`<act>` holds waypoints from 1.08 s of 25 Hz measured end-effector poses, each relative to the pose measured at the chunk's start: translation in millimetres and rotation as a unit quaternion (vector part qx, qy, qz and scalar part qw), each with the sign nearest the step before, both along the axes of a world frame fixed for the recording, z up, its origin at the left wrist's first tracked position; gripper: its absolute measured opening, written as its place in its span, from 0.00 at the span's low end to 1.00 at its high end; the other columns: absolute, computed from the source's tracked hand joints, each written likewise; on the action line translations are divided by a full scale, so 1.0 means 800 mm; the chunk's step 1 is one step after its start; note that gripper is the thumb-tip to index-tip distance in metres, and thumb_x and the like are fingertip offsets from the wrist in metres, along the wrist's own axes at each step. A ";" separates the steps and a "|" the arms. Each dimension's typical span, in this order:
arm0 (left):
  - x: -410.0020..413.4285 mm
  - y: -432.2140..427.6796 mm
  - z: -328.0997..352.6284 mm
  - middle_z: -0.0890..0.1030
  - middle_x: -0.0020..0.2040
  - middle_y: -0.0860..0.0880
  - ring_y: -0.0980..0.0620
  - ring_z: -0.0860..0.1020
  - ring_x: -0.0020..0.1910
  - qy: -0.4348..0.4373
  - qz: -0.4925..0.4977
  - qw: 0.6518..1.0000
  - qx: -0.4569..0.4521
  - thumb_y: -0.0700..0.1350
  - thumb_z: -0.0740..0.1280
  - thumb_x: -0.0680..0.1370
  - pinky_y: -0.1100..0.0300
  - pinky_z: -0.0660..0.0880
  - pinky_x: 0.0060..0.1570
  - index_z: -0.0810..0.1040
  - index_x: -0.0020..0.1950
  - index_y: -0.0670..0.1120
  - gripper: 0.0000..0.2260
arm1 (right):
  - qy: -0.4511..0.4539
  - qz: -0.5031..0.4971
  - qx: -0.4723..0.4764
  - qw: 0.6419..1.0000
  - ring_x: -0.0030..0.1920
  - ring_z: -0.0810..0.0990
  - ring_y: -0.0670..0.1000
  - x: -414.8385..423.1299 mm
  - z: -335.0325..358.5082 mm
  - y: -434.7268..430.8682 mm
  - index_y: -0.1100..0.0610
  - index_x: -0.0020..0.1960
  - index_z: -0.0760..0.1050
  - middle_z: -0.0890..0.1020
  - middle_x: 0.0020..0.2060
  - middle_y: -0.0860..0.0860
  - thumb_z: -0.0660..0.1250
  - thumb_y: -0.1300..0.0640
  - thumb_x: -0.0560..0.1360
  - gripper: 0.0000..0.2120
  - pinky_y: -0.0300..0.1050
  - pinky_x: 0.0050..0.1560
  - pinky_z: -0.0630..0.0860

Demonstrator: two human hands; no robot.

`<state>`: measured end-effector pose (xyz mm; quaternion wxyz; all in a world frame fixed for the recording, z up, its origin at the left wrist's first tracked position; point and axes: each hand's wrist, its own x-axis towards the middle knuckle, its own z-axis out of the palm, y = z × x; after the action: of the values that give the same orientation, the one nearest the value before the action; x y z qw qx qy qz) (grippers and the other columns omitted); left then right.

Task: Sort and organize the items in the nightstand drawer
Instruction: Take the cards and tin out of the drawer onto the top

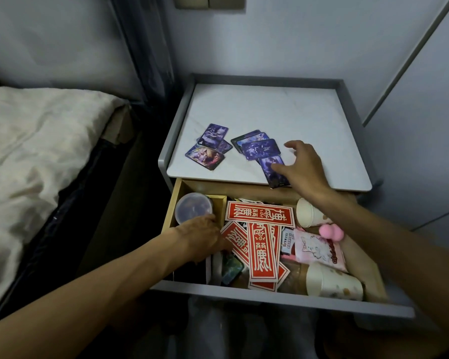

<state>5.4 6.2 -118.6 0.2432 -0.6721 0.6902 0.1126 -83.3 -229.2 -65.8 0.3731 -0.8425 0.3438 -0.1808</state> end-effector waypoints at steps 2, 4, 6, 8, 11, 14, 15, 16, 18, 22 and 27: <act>-0.009 0.002 0.029 0.74 0.68 0.46 0.45 0.71 0.68 0.018 0.045 0.999 0.016 0.50 0.55 0.82 0.51 0.64 0.70 0.73 0.70 0.47 0.18 | -0.027 0.024 -0.050 0.998 0.61 0.74 0.51 -0.014 0.000 0.017 0.56 0.65 0.73 0.73 0.63 0.54 0.72 0.58 0.74 0.20 0.38 0.52 0.71; -0.011 0.009 0.060 0.73 0.69 0.47 0.46 0.71 0.69 0.037 0.088 0.995 -0.011 0.47 0.59 0.82 0.53 0.66 0.68 0.69 0.72 0.50 0.18 | -0.069 0.066 -0.064 0.993 0.52 0.77 0.46 -0.027 0.002 0.038 0.56 0.59 0.77 0.76 0.56 0.51 0.71 0.60 0.75 0.13 0.32 0.47 0.71; -0.002 0.025 0.089 0.74 0.68 0.49 0.48 0.74 0.65 0.057 0.124 0.988 -0.069 0.47 0.63 0.80 0.57 0.70 0.62 0.68 0.71 0.53 0.19 | -0.079 0.116 -0.045 0.989 0.47 0.78 0.41 -0.038 0.001 0.057 0.56 0.55 0.79 0.79 0.50 0.48 0.70 0.60 0.76 0.08 0.27 0.45 0.71; 0.016 0.048 0.116 0.79 0.61 0.49 0.48 0.78 0.58 0.086 0.207 0.968 -0.111 0.50 0.66 0.78 0.57 0.72 0.52 0.70 0.65 0.54 0.16 | -0.047 0.163 -0.016 0.985 0.46 0.78 0.39 -0.042 -0.005 0.074 0.54 0.53 0.80 0.81 0.47 0.46 0.70 0.59 0.77 0.06 0.27 0.45 0.72; 0.056 0.084 0.133 0.82 0.53 0.46 0.43 0.80 0.54 0.159 0.371 0.893 -0.198 0.51 0.72 0.74 0.51 0.74 0.51 0.75 0.58 0.49 0.15 | 0.054 0.221 0.077 0.971 0.48 0.79 0.38 -0.024 -0.027 0.096 0.52 0.59 0.78 0.82 0.50 0.46 0.71 0.52 0.76 0.12 0.36 0.50 0.76; 0.079 0.100 0.123 0.81 0.48 0.48 0.46 0.79 0.50 0.211 0.489 0.785 -0.316 0.48 0.74 0.73 0.53 0.74 0.48 0.77 0.54 0.48 0.12 | 0.116 0.224 0.206 0.945 0.59 0.77 0.47 0.007 -0.042 0.127 0.56 0.70 0.70 0.77 0.63 0.53 0.70 0.46 0.75 0.28 0.40 0.59 0.72; 0.084 0.103 0.115 0.81 0.45 0.49 0.47 0.79 0.48 0.244 0.525 0.740 -0.344 0.47 0.74 0.73 0.53 0.73 0.48 0.78 0.52 0.48 0.10 | 0.127 0.220 0.228 0.940 0.64 0.75 0.50 0.019 -0.047 0.136 0.57 0.74 0.66 0.74 0.67 0.53 0.70 0.45 0.75 0.32 0.41 0.62 0.70; 0.089 0.105 0.108 0.80 0.43 0.49 0.47 0.79 0.46 0.281 0.557 0.692 -0.363 0.45 0.75 0.73 0.53 0.73 0.47 0.78 0.49 0.48 0.09 | 0.141 0.220 0.239 0.935 0.68 0.72 0.52 0.031 -0.050 0.146 0.59 0.76 0.62 0.72 0.69 0.53 0.70 0.43 0.74 0.37 0.42 0.64 0.68; 0.095 0.105 0.098 0.80 0.41 0.49 0.48 0.80 0.44 0.330 0.593 0.621 -0.391 0.44 0.75 0.73 0.54 0.74 0.44 0.78 0.46 0.48 0.07 | 0.160 0.209 0.245 0.933 0.68 0.72 0.54 0.051 -0.057 0.160 0.60 0.74 0.65 0.73 0.69 0.53 0.73 0.42 0.72 0.38 0.46 0.68 0.69; 0.099 0.103 0.102 0.81 0.41 0.49 0.51 0.80 0.40 0.378 0.621 0.532 -0.435 0.43 0.75 0.73 0.58 0.74 0.41 0.78 0.48 0.46 0.08 | 0.163 0.181 0.261 0.934 0.51 0.83 0.54 0.071 -0.065 0.173 0.60 0.52 0.80 0.84 0.50 0.56 0.79 0.46 0.65 0.23 0.53 0.55 0.78; 0.086 0.099 0.113 0.82 0.41 0.48 0.55 0.81 0.35 0.435 0.630 0.447 -0.463 0.41 0.73 0.75 0.66 0.76 0.33 0.79 0.50 0.44 0.06 | 0.111 0.138 0.355 0.918 0.32 0.80 0.48 0.055 -0.047 0.164 0.61 0.44 0.80 0.83 0.32 0.54 0.78 0.52 0.67 0.14 0.40 0.33 0.73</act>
<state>73.9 85.7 -28.0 -0.5736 -0.7987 0.0429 0.1769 -39.5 -98.1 -103.6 0.6282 -0.7086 0.3048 0.1015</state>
